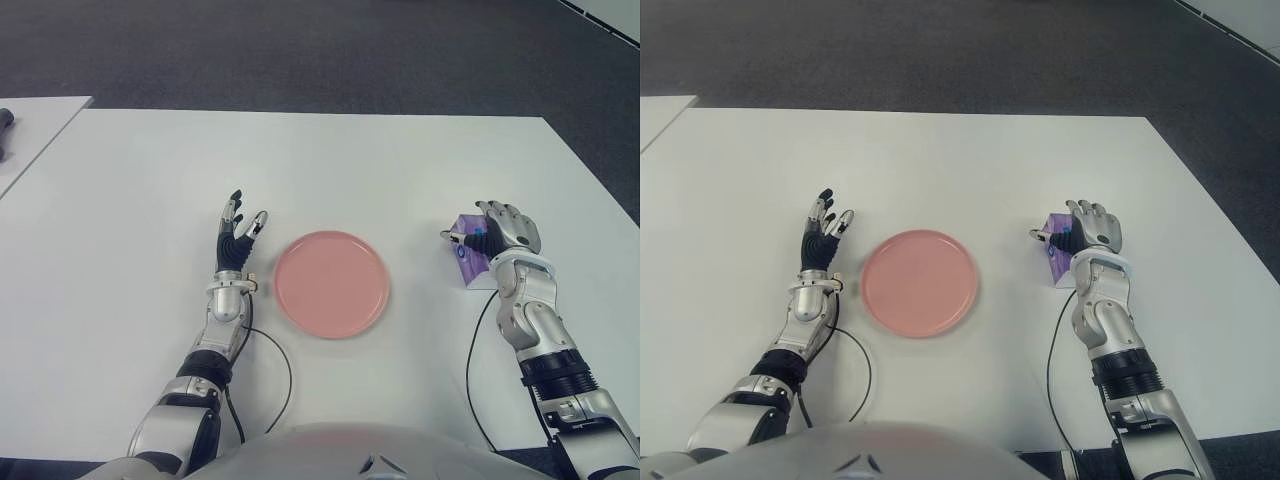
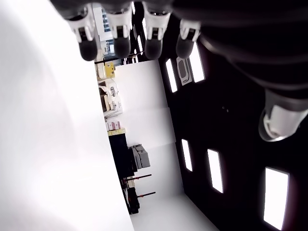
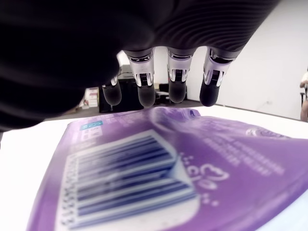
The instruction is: Put the tissue paper into the plate.
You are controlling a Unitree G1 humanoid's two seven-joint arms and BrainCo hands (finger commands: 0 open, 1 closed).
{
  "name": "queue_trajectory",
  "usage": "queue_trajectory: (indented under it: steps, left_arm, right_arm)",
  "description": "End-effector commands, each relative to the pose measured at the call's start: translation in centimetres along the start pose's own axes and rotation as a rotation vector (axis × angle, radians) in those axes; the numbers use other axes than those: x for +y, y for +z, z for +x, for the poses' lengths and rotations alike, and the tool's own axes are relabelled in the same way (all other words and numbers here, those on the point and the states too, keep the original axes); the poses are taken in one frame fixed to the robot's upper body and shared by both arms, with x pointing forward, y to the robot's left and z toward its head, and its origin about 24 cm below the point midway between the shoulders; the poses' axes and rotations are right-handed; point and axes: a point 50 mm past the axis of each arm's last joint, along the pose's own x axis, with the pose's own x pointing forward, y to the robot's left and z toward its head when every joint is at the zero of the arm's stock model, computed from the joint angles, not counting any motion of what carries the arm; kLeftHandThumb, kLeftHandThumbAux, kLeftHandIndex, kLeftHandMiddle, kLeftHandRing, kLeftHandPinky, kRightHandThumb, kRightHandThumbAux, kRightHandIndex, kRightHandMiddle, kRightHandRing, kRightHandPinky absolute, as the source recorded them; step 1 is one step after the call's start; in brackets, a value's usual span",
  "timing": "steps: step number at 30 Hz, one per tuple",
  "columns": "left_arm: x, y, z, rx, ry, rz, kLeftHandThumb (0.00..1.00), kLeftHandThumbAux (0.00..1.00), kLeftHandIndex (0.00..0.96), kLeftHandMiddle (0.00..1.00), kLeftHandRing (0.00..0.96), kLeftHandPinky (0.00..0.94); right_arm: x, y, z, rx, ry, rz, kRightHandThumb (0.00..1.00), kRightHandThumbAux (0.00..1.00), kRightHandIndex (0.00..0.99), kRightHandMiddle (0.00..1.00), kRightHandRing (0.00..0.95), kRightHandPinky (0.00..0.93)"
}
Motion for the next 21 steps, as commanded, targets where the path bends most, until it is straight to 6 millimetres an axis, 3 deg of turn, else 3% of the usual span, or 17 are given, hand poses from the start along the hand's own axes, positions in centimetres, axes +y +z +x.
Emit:
queue_trajectory:
  steps: [1,15,21]
  left_arm:
    - [0.6,-1.3,-1.1,0.057,-0.003,0.027,0.0,0.445,0.0,0.0,0.0,0.0]
    - [0.7,-1.2,-1.3,0.059,0.002,0.03,0.0,0.456,0.0,0.0,0.0,0.0]
    - [0.8,-1.2,-1.3,0.06,0.002,0.029,0.0,0.458,0.0,0.0,0.0,0.0]
  right_arm:
    - [0.4,-0.3,-0.5,0.025,-0.004,-0.038,0.174,0.292,0.0,0.0,0.0,0.0]
    - [-0.3,-1.1,-2.2,0.109,-0.089,-0.158,0.163,0.323,0.0,0.0,0.0,0.0]
    - [-0.7,-1.6,-4.0,0.13,-0.123,-0.195,0.153,0.348,0.0,0.0,0.0,0.0]
